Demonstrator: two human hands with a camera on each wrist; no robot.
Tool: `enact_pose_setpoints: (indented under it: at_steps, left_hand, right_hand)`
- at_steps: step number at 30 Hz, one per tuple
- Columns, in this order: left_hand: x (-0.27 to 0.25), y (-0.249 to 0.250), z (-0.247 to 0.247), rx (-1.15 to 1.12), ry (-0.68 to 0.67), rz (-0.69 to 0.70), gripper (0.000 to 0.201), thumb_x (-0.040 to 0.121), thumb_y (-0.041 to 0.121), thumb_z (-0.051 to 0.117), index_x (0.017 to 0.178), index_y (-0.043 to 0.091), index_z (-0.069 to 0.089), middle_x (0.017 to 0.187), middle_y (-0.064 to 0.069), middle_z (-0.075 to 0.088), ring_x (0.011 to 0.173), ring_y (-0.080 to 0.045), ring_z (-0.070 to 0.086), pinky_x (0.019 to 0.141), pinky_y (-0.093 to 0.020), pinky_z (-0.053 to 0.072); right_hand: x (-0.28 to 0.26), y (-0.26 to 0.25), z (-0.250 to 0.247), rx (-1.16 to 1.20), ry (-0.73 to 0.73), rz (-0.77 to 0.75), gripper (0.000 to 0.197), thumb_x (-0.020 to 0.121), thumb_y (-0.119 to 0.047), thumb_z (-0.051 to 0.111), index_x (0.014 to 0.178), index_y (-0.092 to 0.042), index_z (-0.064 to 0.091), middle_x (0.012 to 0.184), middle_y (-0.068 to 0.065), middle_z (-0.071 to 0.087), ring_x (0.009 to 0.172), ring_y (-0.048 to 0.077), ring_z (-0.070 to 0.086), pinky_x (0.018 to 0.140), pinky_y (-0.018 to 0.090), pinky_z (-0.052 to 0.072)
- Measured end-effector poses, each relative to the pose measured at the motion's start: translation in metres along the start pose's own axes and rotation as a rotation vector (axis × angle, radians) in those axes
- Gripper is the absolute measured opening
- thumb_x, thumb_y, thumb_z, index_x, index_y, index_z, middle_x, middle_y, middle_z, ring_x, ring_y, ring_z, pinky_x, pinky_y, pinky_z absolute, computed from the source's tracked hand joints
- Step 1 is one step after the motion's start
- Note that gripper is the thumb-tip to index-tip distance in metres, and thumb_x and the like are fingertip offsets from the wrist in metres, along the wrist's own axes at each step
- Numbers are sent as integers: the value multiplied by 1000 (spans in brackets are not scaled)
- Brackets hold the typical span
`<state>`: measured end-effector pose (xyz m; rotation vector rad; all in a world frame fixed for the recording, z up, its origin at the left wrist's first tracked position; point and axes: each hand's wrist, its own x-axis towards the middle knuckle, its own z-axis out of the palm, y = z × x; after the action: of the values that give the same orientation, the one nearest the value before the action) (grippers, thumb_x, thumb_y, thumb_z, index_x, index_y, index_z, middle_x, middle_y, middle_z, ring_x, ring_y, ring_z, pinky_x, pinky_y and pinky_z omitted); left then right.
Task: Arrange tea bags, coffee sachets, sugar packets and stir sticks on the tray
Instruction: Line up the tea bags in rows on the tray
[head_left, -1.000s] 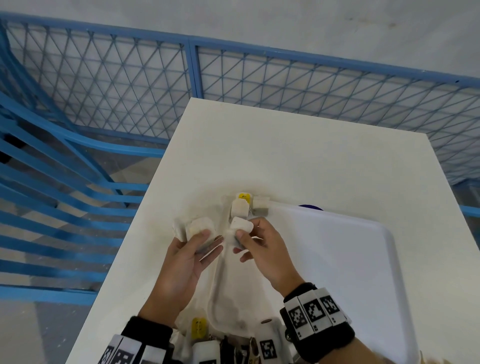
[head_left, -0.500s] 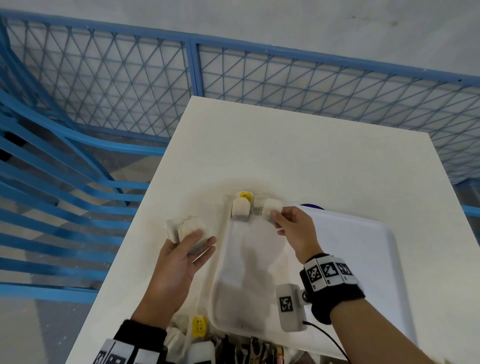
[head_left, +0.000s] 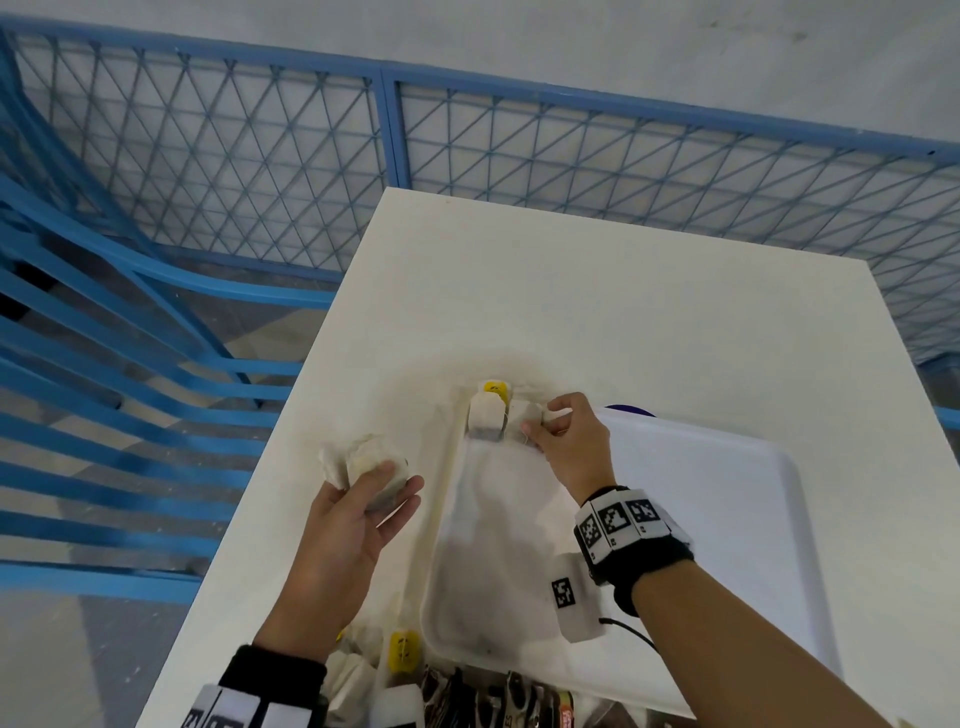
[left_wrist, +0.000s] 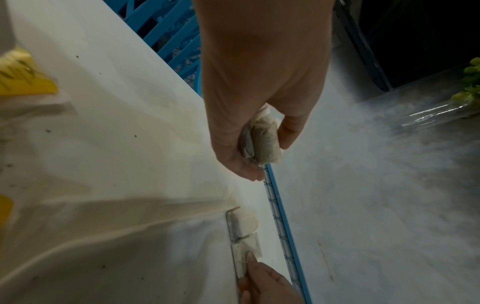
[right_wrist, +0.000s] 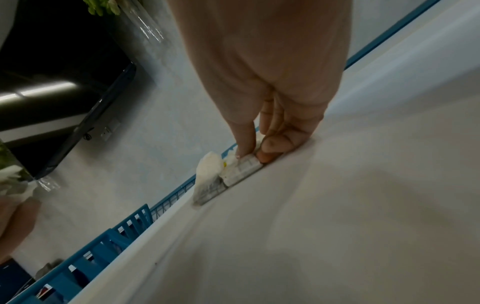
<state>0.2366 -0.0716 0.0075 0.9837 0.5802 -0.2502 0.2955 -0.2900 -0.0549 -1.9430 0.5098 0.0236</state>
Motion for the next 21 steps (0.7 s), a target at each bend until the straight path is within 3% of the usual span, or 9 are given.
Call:
enact_pose_setpoints:
  at_steps: [2,5,10,14,16,18,21]
  left_hand:
    - [0,-2,1,18,-8,-2,22,89,7,55,111,9,57,101,-11,65,85,-24,70,79,-34,58]
    - [-1,-4,5,71,-31,-4,19,89,9,55,108,10,59,102,-10,67,90,-25,69,83,-34,54]
    - [-2,-8,10,149,-45,-2,38,87,17,59,123,6,56,118,-13,64,110,-23,62,84,-29,49]
    - [-3,-9,15,139,-71,-7,28,87,14,59,114,7,59,110,-12,67,104,-24,64,85,-30,50]
    - [-4,-9,17,156,-85,15,23,85,15,61,108,10,61,98,-5,71,95,-19,67,79,-27,51]
    - [-5,-10,16,166,-99,34,25,80,17,64,105,14,63,87,1,73,86,-14,69,72,-23,52]
    - [-7,-12,17,184,-126,50,31,72,20,67,103,17,64,82,3,72,79,-10,68,65,-19,53]
  right_hand:
    - [1,2,2,-11,-3,-16,28,81,-16,71,97,-15,48,67,1,57,74,24,62,66,24,48]
    - [2,3,4,-19,3,-43,28,83,-14,68,97,-17,45,66,1,55,70,22,59,58,16,44]
    - [2,4,7,-5,19,-65,29,83,-16,68,100,-17,45,69,2,56,67,20,58,58,15,43]
    - [-4,-2,4,-42,42,-84,29,84,-20,67,104,-15,46,81,4,59,67,12,55,58,12,40]
    - [-12,-9,2,-46,43,-108,24,85,-22,65,102,-16,48,82,3,60,68,14,55,63,20,41]
    - [-25,-23,2,-19,-27,-141,13,88,-26,62,92,-20,53,75,-2,59,63,12,54,65,22,43]
    - [-51,-45,0,146,-304,-177,8,88,-26,62,82,-25,57,72,-5,61,58,10,54,61,16,42]
